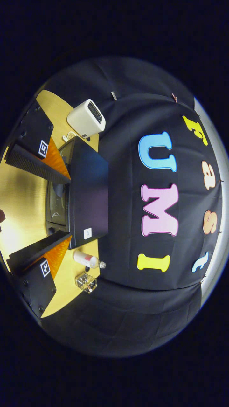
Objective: Open the toaster oven, put the food inside, and close the toaster oven door.
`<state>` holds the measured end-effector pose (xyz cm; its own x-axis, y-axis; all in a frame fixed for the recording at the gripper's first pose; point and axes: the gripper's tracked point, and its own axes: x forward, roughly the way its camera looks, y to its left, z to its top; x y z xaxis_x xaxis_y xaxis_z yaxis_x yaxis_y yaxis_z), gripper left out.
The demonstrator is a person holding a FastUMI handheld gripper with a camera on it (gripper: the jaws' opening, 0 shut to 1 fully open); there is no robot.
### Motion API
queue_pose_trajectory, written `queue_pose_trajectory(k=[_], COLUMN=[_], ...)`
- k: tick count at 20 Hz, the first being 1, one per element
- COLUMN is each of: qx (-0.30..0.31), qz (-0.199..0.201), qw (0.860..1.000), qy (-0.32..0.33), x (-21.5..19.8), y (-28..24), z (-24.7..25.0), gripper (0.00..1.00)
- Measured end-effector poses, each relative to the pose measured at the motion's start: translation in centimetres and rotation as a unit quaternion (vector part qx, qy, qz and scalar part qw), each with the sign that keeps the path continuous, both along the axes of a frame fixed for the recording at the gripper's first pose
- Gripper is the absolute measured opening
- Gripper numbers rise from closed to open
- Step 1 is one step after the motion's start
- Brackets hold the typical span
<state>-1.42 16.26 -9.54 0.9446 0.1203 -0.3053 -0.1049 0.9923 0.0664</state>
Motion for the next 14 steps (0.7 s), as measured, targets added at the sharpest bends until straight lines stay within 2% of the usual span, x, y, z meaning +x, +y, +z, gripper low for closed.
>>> queue_pose_trajectory(k=[5, 6, 14], qx=[0.004, 0.01, 0.023], qz=[-0.015, -0.018, -0.043], qw=[0.998, 0.997, 0.987], qy=[-0.068, -0.077, -0.15], x=[-0.4, 3.8, 2.4], y=[-3.5, -3.2, -7.4], z=[6.5, 9.2, 16.3], gripper=[0.99, 0.99, 0.99])
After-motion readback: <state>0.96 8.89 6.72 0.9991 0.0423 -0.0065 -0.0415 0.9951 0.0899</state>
